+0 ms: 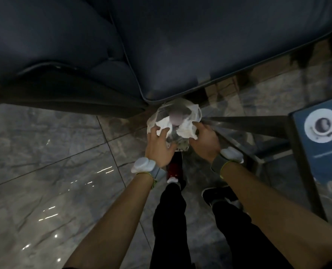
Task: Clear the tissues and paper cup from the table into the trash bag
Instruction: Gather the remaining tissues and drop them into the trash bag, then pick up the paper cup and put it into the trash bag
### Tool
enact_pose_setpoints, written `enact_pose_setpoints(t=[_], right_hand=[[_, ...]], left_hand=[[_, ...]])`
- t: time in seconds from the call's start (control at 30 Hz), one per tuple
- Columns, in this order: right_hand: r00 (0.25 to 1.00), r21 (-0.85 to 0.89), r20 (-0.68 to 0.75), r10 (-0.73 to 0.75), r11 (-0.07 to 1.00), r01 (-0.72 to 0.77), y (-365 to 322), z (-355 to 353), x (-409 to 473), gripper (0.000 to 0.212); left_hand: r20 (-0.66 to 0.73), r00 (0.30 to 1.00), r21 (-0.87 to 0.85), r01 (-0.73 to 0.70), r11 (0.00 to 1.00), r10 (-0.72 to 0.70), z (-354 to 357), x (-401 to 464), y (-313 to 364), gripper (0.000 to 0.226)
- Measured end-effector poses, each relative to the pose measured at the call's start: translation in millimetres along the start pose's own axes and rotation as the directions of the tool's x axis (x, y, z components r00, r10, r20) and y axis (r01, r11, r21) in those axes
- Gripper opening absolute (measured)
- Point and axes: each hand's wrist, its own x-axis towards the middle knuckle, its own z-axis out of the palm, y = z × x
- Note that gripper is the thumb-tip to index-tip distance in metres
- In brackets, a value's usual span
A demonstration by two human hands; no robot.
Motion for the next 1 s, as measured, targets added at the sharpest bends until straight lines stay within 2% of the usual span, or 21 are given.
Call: enact_pose_setpoints(t=[0.13, 0.3, 0.4, 0.43, 0.5, 0.6, 0.7, 0.8, 0.9, 0.93, 1.0], right_hand=[[0.998, 0.010, -0.060, -0.016, 1.000, 0.017, -9.5, -4.1, -3.7, 0.060], [0.992, 0.031, -0.106, -0.075, 0.996, 0.078, -34.5, -29.8, -20.3, 0.063], [0.984, 0.068, -0.150, -0.095, 0.992, 0.106, -55.2, -61.2, -36.0, 0.064], [0.975, 0.081, -0.193, -0.110, 0.989, 0.127, -65.2, -92.4, -55.2, 0.064], [0.972, 0.103, -0.196, -0.131, 0.983, 0.154, -78.6, -112.7, -70.2, 0.064], [0.958, 0.081, -0.211, -0.196, 0.973, 0.217, -93.6, -140.5, -85.5, 0.063], [0.919, 0.053, -0.322, -0.228, 0.965, 0.258, -106.6, -209.0, -123.6, 0.063], [0.849, 0.011, -0.461, -0.258, 0.955, 0.296, -104.4, -281.2, -166.3, 0.061], [0.777, 0.004, -0.577, -0.254, 0.950, 0.313, -80.5, -338.8, -214.3, 0.060], [0.774, 0.004, -0.582, -0.251, 0.950, 0.311, -76.4, -345.4, -219.0, 0.060], [0.747, 0.021, -0.631, -0.212, 0.957, 0.289, -55.1, -372.6, -246.9, 0.061]], left_hand=[[0.005, 1.000, -0.004, -0.009, 1.000, 0.009, -9.6, -3.0, 0.9, 0.060], [-0.003, 0.995, -0.017, -0.103, 0.994, 0.103, -42.3, -7.4, 24.2, 0.070], [-0.050, 0.988, -0.027, -0.150, 0.988, 0.148, -76.7, -11.9, 55.0, 0.072], [-0.059, 0.976, -0.025, -0.213, 0.977, 0.211, -98.6, -22.1, 84.6, 0.074], [-0.056, 0.973, -0.010, -0.225, 0.974, 0.224, -120.4, -28.0, 101.8, 0.076], [-0.060, 0.960, 0.024, -0.271, 0.962, 0.272, -144.6, -35.3, 117.1, 0.068], [-0.069, 0.911, 0.048, -0.404, 0.914, 0.406, -180.1, -55.1, 169.3, 0.060], [-0.067, 0.841, 0.072, -0.532, 0.844, 0.537, -203.4, -69.6, 231.4, 0.055], [-0.047, 0.766, 0.061, -0.638, 0.767, 0.641, -206.9, -92.3, 298.7, 0.053], [-0.046, 0.762, 0.059, -0.643, 0.763, 0.646, -205.8, -93.4, 307.0, 0.053], [-0.018, 0.706, 0.063, -0.706, 0.706, 0.708, -196.8, -106.3, 348.6, 0.052]])
